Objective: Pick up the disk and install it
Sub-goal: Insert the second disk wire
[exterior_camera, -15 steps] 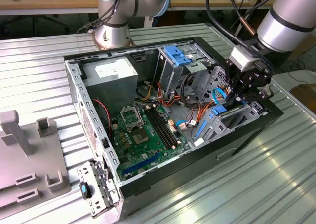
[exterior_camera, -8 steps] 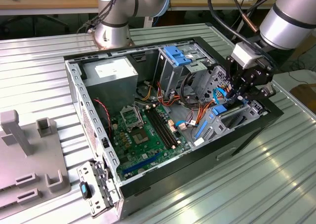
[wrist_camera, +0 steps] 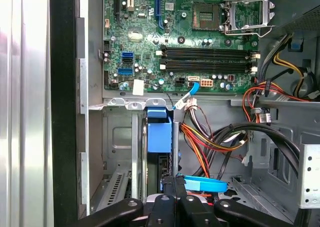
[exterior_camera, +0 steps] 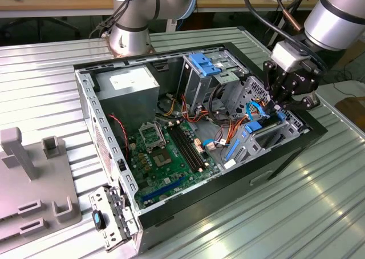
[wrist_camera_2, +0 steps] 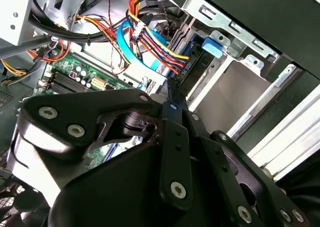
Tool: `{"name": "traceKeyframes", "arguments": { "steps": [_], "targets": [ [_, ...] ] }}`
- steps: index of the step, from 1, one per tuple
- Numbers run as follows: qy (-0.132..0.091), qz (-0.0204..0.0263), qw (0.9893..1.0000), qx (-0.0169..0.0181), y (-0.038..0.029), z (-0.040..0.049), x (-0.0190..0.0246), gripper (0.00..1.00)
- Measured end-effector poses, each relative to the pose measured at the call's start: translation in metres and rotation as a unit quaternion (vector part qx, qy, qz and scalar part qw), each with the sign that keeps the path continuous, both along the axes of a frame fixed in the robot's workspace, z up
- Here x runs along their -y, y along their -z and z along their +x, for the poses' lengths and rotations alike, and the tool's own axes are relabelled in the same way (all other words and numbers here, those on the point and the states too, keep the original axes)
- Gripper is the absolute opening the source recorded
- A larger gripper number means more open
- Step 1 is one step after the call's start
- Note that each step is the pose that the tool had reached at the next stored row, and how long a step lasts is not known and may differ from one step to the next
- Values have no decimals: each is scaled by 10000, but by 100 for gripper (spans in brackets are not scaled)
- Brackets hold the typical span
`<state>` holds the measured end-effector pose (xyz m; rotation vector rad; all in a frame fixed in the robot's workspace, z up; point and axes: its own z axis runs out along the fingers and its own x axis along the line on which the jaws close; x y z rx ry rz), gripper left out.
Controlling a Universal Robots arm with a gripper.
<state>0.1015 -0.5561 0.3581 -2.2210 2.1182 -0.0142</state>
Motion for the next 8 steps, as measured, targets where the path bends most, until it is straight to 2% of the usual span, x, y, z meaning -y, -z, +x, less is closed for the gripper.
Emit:
{"name": "traceKeyframes", "arguments": {
  "steps": [8],
  "targets": [
    [0, 0, 10000, 0, 0, 0, -1, 11]
  ]
}}
